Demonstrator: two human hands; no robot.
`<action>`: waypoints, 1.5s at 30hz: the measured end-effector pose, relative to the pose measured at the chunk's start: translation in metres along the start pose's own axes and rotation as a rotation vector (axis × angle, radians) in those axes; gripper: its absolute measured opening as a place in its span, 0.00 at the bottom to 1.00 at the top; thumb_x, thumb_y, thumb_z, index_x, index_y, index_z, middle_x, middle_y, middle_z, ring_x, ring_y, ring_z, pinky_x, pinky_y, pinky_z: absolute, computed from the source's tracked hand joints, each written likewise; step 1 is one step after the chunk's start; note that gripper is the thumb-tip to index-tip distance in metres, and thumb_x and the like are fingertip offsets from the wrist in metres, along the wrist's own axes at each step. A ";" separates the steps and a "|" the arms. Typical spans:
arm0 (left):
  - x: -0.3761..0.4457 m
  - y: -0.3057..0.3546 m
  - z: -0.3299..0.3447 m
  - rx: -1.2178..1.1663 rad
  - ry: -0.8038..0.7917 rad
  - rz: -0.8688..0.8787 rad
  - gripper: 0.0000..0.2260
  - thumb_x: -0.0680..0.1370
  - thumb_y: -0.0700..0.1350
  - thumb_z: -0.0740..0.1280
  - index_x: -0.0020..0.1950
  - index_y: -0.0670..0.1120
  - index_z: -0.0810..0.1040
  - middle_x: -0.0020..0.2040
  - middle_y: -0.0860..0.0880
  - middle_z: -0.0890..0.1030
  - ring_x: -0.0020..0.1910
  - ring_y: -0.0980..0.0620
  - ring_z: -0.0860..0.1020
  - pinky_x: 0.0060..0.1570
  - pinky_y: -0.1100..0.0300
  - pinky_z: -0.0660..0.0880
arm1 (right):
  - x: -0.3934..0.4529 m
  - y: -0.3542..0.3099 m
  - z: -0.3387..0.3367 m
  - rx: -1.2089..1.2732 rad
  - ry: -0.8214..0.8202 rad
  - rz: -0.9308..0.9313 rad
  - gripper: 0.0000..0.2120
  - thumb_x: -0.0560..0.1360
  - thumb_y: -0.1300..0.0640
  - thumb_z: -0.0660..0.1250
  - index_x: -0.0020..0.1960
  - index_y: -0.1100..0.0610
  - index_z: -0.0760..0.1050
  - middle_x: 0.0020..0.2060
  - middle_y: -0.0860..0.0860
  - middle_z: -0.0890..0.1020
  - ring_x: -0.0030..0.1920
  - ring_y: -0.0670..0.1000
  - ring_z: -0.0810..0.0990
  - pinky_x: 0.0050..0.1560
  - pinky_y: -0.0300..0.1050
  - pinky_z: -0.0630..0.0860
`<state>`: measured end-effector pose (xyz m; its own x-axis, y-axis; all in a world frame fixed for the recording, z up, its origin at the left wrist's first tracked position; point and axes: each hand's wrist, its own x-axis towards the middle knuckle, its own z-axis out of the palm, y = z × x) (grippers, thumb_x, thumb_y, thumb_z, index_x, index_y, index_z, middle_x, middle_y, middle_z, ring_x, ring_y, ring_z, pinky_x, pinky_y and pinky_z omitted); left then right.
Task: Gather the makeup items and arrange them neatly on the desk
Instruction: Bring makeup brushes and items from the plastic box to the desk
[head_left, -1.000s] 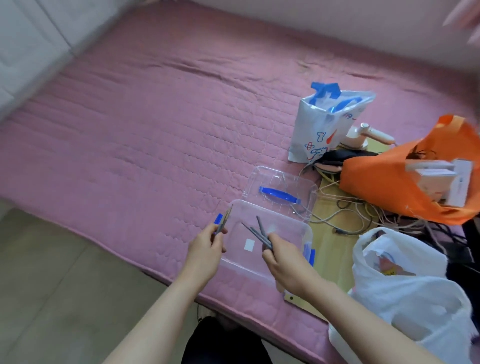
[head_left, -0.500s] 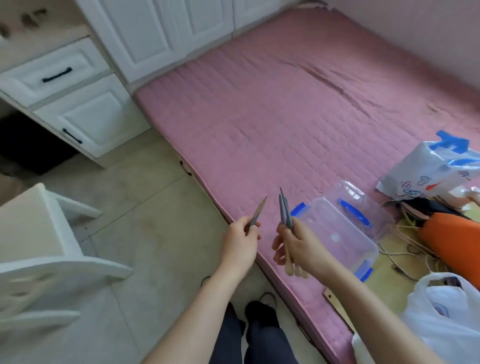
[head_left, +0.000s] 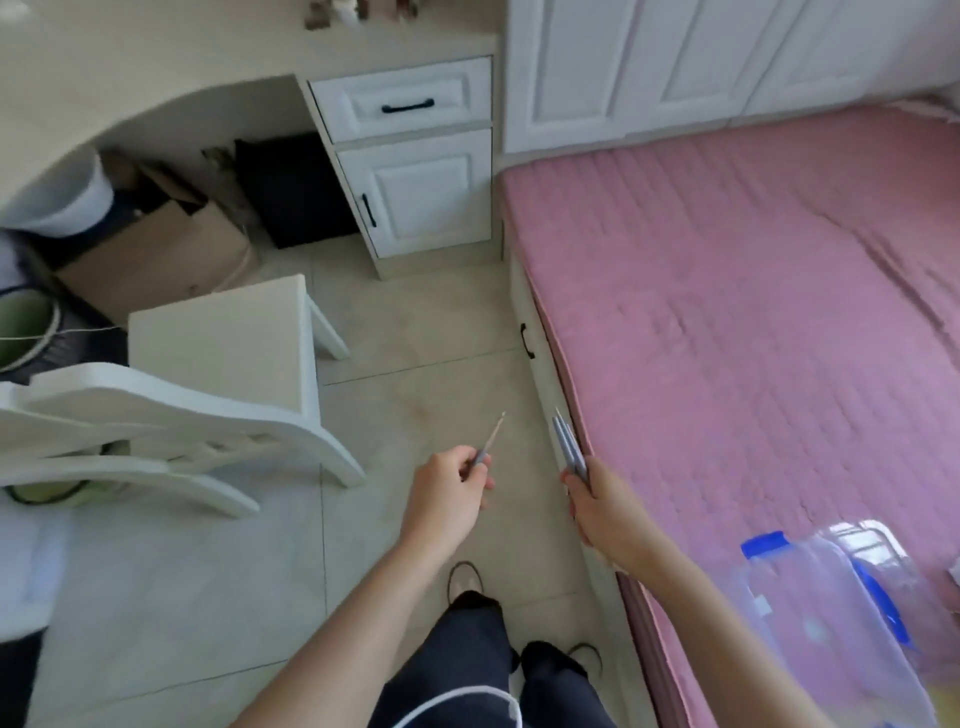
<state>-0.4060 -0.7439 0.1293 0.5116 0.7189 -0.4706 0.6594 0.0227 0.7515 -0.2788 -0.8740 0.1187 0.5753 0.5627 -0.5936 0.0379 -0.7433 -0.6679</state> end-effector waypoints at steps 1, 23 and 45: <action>0.008 -0.003 -0.014 -0.004 0.018 -0.010 0.08 0.79 0.41 0.62 0.44 0.51 0.78 0.35 0.54 0.82 0.28 0.54 0.78 0.39 0.53 0.80 | 0.008 -0.013 0.006 -0.031 -0.008 -0.014 0.07 0.80 0.55 0.55 0.45 0.53 0.68 0.35 0.54 0.75 0.30 0.53 0.73 0.29 0.42 0.69; 0.220 0.074 -0.098 -0.060 0.240 -0.034 0.07 0.80 0.45 0.63 0.46 0.55 0.77 0.37 0.57 0.82 0.31 0.58 0.80 0.35 0.62 0.78 | 0.221 -0.213 -0.016 -0.207 -0.101 -0.192 0.10 0.82 0.56 0.52 0.53 0.60 0.69 0.40 0.55 0.77 0.34 0.51 0.72 0.33 0.44 0.69; 0.468 0.203 -0.159 -0.355 0.313 -0.108 0.08 0.79 0.39 0.65 0.48 0.51 0.80 0.42 0.47 0.79 0.28 0.57 0.79 0.34 0.62 0.79 | 0.458 -0.383 -0.094 -0.213 -0.151 -0.232 0.08 0.81 0.57 0.55 0.52 0.61 0.68 0.42 0.60 0.79 0.35 0.54 0.74 0.36 0.50 0.74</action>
<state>-0.1203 -0.2925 0.1345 0.2246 0.8726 -0.4337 0.4432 0.3049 0.8430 0.0465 -0.3657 0.1447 0.4044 0.7611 -0.5072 0.3321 -0.6389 -0.6939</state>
